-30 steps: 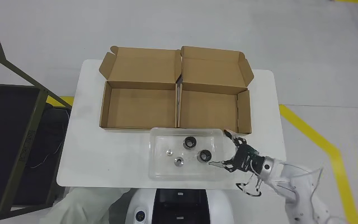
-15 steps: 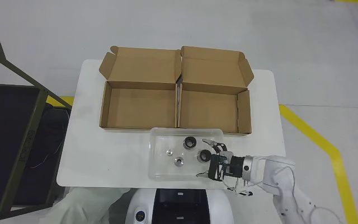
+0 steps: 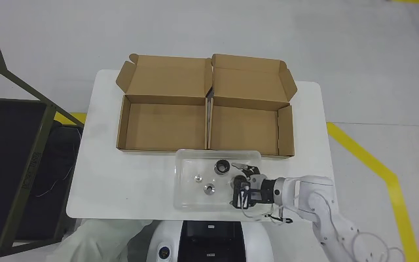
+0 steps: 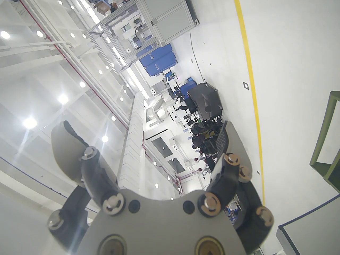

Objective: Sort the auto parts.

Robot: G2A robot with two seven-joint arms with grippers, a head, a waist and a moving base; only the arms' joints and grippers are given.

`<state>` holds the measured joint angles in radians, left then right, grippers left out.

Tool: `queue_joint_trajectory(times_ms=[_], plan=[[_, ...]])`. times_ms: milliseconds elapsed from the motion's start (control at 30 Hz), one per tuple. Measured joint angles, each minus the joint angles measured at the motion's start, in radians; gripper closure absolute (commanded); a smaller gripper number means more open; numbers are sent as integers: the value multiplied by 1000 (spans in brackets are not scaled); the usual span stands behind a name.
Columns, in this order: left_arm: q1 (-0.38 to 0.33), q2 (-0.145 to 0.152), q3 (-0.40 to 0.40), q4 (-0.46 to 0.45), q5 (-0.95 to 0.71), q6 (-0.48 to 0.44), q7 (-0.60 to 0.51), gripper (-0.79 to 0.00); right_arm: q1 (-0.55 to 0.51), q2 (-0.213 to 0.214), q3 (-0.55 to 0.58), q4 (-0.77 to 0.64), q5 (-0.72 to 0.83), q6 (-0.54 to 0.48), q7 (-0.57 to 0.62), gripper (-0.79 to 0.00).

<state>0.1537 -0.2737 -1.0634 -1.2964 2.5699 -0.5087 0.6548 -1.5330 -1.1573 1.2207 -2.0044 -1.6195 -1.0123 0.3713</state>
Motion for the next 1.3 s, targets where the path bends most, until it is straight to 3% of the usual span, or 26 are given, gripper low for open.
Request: queue_joint_trajectory(times_ms=[333,400,667,1300], plan=[[0,0,0,0,0,0,0,-785,24,11,-20,0,-13,0,103,-754],[0,0,0,0,0,0,0,-785,29,12,-25,6,-7,0,123,-711],[0,0,0,0,0,0,0,-785,58,14,-61,33,6,15,204,-760],[0,0,0,0,0,0,0,-785,121,13,-168,95,-28,68,308,-696]])
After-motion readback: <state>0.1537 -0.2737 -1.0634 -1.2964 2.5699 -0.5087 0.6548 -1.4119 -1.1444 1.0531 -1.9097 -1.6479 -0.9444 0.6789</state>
